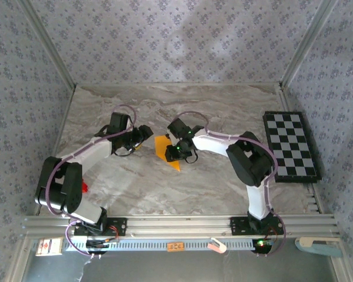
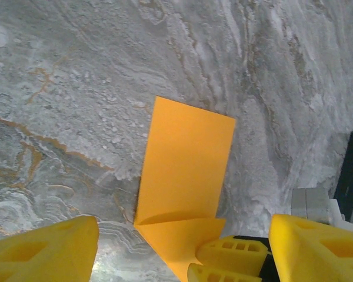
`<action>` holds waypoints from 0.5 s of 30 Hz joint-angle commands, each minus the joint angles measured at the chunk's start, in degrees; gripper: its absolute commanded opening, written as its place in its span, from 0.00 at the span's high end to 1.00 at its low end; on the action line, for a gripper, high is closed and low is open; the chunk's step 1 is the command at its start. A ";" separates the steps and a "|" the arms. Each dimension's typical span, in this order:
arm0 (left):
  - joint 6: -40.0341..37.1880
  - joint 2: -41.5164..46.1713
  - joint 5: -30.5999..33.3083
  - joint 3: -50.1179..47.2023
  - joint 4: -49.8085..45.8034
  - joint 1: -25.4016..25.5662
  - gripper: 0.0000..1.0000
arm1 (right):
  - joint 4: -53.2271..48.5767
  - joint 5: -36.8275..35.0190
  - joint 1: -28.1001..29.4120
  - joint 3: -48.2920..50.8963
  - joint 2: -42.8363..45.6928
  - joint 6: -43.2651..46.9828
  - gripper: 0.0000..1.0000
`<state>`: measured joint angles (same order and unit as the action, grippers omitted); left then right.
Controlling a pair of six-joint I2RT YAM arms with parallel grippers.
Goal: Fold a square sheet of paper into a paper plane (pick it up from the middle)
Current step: Fourth fold the wing at the center of the table.
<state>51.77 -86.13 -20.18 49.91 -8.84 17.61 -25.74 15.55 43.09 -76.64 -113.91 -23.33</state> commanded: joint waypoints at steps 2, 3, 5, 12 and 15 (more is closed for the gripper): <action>0.48 -1.62 0.65 -0.11 0.01 -0.20 0.21 | -4.96 -3.49 -0.66 -1.60 -1.93 0.98 0.72; 0.37 -1.76 0.66 0.00 -0.03 -0.20 0.20 | -5.18 -3.85 -0.89 -1.37 -1.93 1.72 0.72; 0.10 -2.13 0.46 0.23 -0.30 -0.20 0.18 | -5.91 -3.38 -1.66 -1.01 -2.06 4.53 0.73; -1.65 -3.11 -0.37 0.86 -1.12 0.13 0.19 | -10.70 1.91 -4.56 -2.09 -2.25 17.70 0.74; -1.68 -3.44 -1.08 0.99 -1.23 0.96 0.19 | -9.03 5.71 -4.38 -2.00 0.39 15.97 0.74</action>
<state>51.46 -88.95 -20.14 49.89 -9.10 17.80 -31.88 17.61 38.54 -78.06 -114.98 -9.72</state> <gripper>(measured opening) 0.808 0.263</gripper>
